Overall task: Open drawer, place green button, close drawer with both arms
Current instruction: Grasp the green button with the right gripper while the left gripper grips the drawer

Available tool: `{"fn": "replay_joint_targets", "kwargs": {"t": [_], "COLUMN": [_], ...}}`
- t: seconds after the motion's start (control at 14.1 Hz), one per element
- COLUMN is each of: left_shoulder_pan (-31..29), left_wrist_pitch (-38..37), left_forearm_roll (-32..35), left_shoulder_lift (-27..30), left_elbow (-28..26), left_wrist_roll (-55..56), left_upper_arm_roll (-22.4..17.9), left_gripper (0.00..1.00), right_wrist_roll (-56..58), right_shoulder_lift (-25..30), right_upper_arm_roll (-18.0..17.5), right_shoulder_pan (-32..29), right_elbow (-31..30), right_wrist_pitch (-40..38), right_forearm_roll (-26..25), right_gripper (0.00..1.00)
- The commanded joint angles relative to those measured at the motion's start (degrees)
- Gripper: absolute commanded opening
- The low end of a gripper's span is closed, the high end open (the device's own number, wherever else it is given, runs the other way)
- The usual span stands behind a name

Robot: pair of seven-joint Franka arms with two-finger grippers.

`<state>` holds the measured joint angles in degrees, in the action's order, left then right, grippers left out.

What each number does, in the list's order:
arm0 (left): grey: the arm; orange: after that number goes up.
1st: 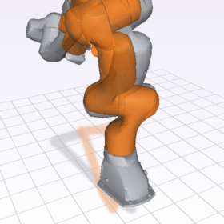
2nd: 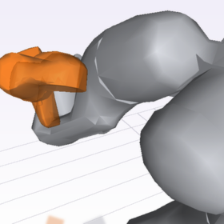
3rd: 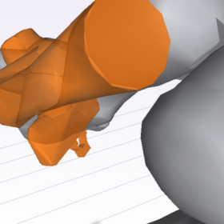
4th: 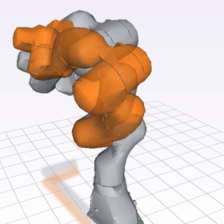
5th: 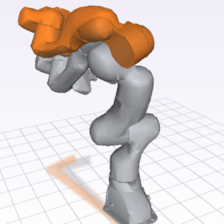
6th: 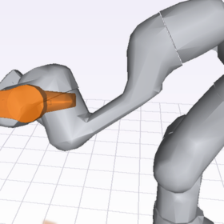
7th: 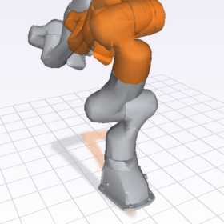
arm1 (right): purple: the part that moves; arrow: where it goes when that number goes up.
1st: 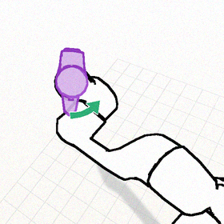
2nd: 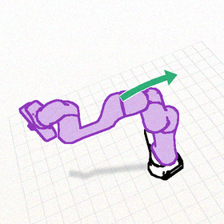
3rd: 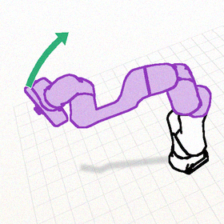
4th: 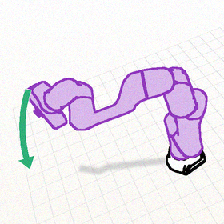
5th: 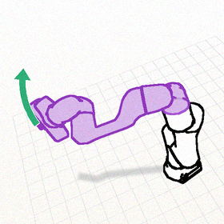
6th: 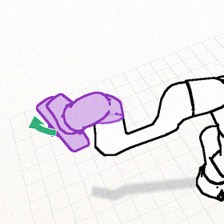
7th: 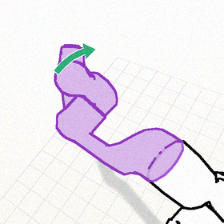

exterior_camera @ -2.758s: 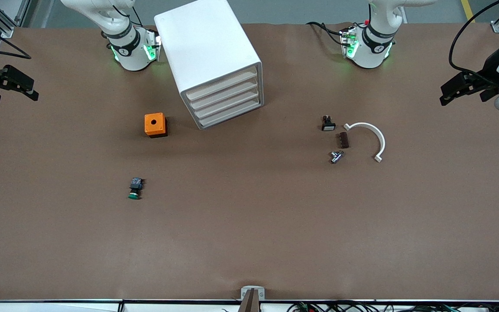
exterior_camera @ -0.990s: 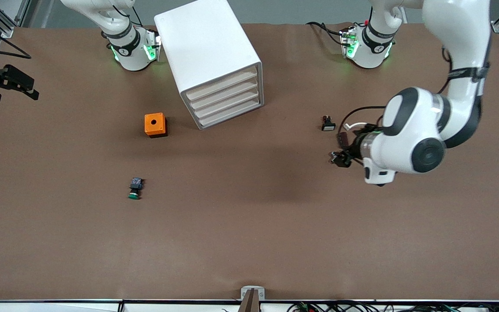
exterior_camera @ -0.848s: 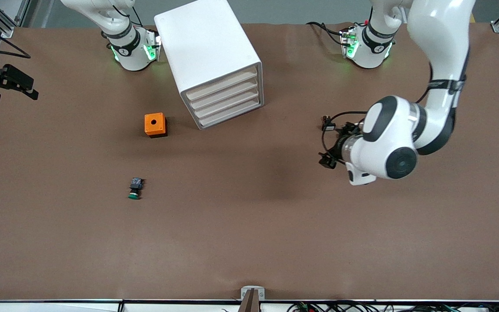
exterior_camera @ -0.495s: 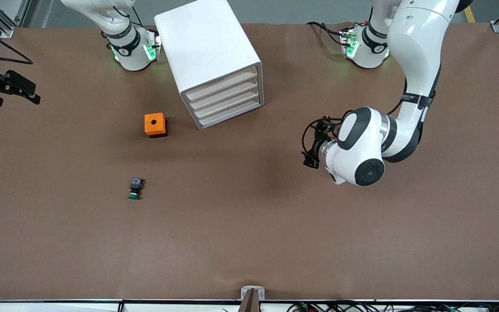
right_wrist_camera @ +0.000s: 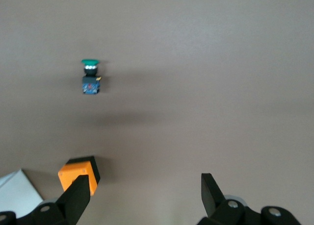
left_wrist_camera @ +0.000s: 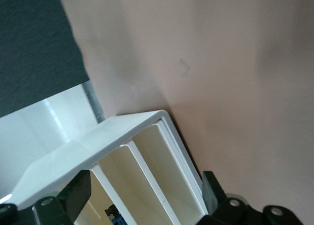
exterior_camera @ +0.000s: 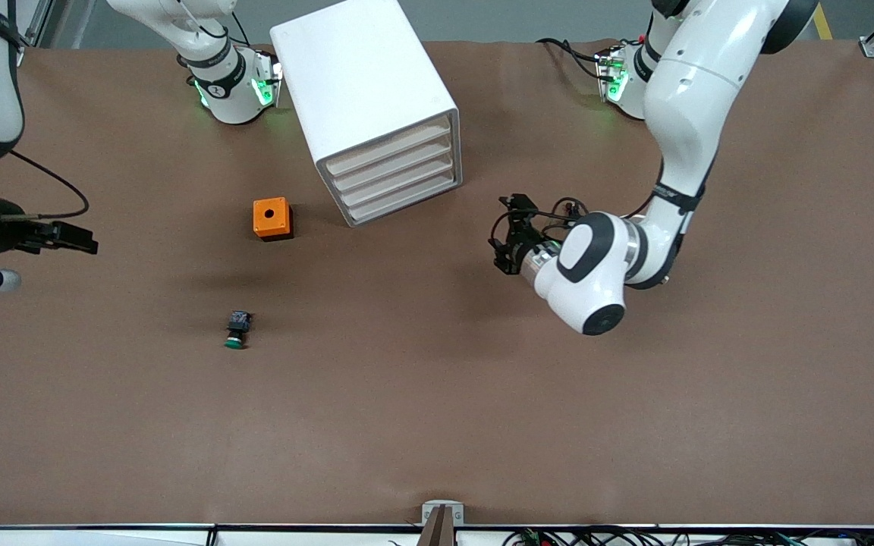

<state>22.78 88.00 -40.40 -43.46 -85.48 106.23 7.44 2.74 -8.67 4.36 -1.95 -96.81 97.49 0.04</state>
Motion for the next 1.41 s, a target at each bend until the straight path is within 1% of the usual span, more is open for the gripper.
{"fn": "replay_joint_targets", "kwargs": {"t": [0.0,0.07,0.21,0.35,0.49,0.64,0.71,0.78,0.85,0.99,1.13,1.2,1.34], "left_shoulder_pan": [4.01,5.42,7.19,9.47,11.75,13.34,14.04,14.22,14.66,15.37,15.28,15.02,14.49], "left_wrist_pitch": [2.60,4.53,5.34,5.96,6.40,6.40,6.40,6.40,6.40,6.40,6.49,6.40,6.40], "left_forearm_roll": [-5.28,-8.09,-11.35,-14.17,-16.19,-16.38,-16.38,-16.46,-16.38,-16.20,-16.20,-16.03,-15.50], "left_shoulder_lift": [-2.94,-3.82,-6.36,-6.82,-7.52,-7.87,-7.87,-7.96,-8.48,-8.58,-8.49,-8.31,-8.05], "left_elbow": [1.46,1.46,1.63,1.72,1.72,1.72,1.72,1.72,1.72,1.72,1.81,1.81,3.12], "left_wrist_roll": [6.33,8.62,11.70,12.68,14.25,17.33,18.04,18.05,17.96,17.70,17.61,17.35,17.25], "left_upper_arm_roll": [-0.32,-0.32,-0.32,-0.32,-0.41,-0.32,-0.32,-0.32,-0.41,-0.41,-0.67,-0.94,-2.42], "left_gripper": [1.00,0.97,0.79,0.70,0.63,0.63,0.60,0.54,0.44,0.41,0.12,0.00,0.00], "right_wrist_roll": [-12.61,-15.19,-15.39,-15.31,-15.31,-15.31,-15.31,-15.39,-15.48,-15.74,-16.27,-16.36,-16.36], "right_shoulder_lift": [-0.46,-1.77,-5.37,-8.36,-11.52,-15.65,-17.76,-19.61,-20.67,-21.73,-21.74,-21.74,-21.65], "right_upper_arm_roll": [-0.84,-0.84,-0.93,-0.93,-0.93,-0.93,-0.93,-0.93,-0.93,-0.93,-0.93,-0.93,-1.02], "right_shoulder_pan": [4.12,5.28,6.95,7.92,9.68,9.78,10.04,10.91,11.70,12.06,12.94,12.94,12.94], "right_elbow": [-4.59,-6.53,-10.49,-13.75,-15.69,-16.05,-16.05,-15.96,-15.96,-16.31,-17.71,-19.02,-20.17], "right_wrist_pitch": [8.02,12.24,22.25,30.26,36.95,42.40,45.73,48.47,50.23,50.69,50.52,50.78,50.87], "right_forearm_roll": [-0.21,-0.21,0.22,0.31,0.31,0.31,0.31,0.31,0.31,0.31,0.31,0.31,0.58], "right_gripper": [1.00,1.00,1.00,1.00,1.00,1.00,1.00,1.00,1.00,1.00,1.00,1.00,1.00]}}
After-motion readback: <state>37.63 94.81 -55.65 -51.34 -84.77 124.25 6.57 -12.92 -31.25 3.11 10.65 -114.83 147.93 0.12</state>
